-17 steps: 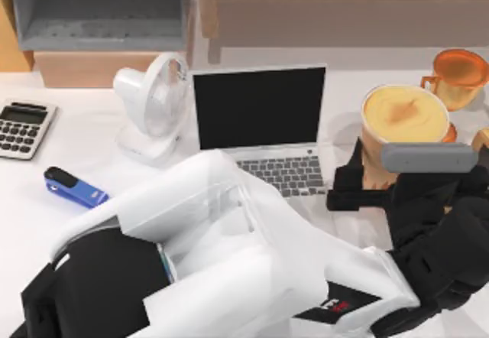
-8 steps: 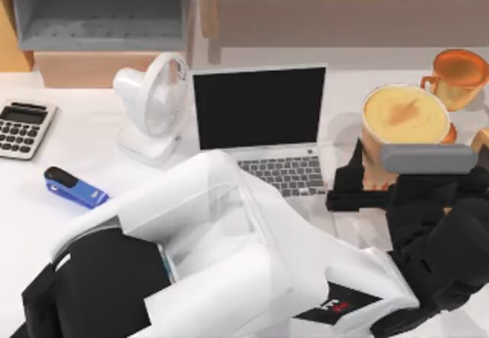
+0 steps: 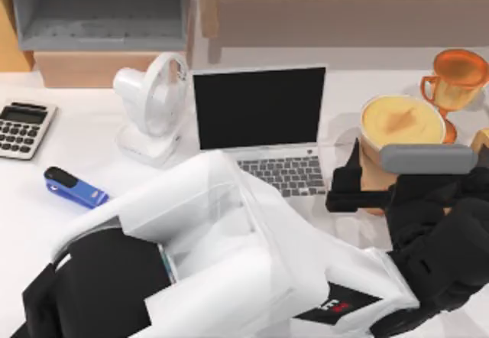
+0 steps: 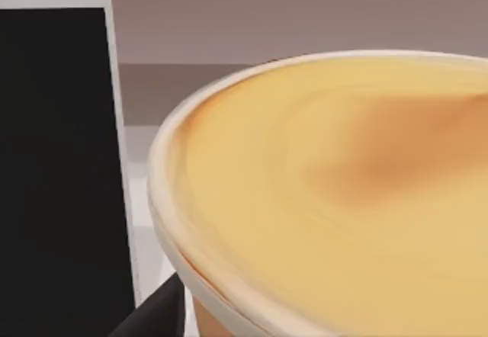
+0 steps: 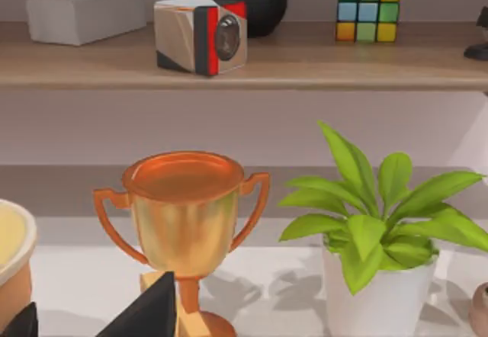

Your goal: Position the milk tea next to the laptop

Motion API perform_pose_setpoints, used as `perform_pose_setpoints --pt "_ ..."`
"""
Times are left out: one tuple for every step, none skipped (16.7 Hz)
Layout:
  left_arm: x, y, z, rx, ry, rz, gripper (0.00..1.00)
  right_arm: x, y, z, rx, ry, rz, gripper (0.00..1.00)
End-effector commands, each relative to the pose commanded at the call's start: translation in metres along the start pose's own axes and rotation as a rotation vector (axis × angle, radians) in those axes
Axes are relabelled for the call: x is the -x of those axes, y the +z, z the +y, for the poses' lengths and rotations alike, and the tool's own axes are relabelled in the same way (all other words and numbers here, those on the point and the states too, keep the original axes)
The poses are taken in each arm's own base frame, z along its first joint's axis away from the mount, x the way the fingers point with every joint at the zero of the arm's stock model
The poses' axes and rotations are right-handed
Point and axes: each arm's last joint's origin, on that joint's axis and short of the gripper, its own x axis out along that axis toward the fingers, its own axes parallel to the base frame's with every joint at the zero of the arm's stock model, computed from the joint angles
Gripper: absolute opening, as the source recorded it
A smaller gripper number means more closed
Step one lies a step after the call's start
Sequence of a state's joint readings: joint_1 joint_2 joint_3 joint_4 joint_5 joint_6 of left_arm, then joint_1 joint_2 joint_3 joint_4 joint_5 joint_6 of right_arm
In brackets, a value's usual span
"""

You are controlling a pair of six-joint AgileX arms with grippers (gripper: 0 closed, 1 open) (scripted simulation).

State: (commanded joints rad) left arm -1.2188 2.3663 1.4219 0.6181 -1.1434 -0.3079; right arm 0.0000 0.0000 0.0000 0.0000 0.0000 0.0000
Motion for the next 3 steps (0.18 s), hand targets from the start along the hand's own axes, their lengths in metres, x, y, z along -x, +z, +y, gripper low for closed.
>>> perform_pose_setpoints --pt "0.0 0.0 0.0 0.0 0.0 0.0 1.0 0.0 0.0 0.0 0.0 0.0 0.0 1.0" --pt "0.0 0.0 0.0 0.0 0.0 0.0 1.0 0.0 0.0 0.0 0.0 0.0 0.0 1.0" --pt "0.0 0.0 0.0 0.0 0.0 0.0 1.0 0.0 0.0 0.0 0.0 0.0 0.0 1.0"
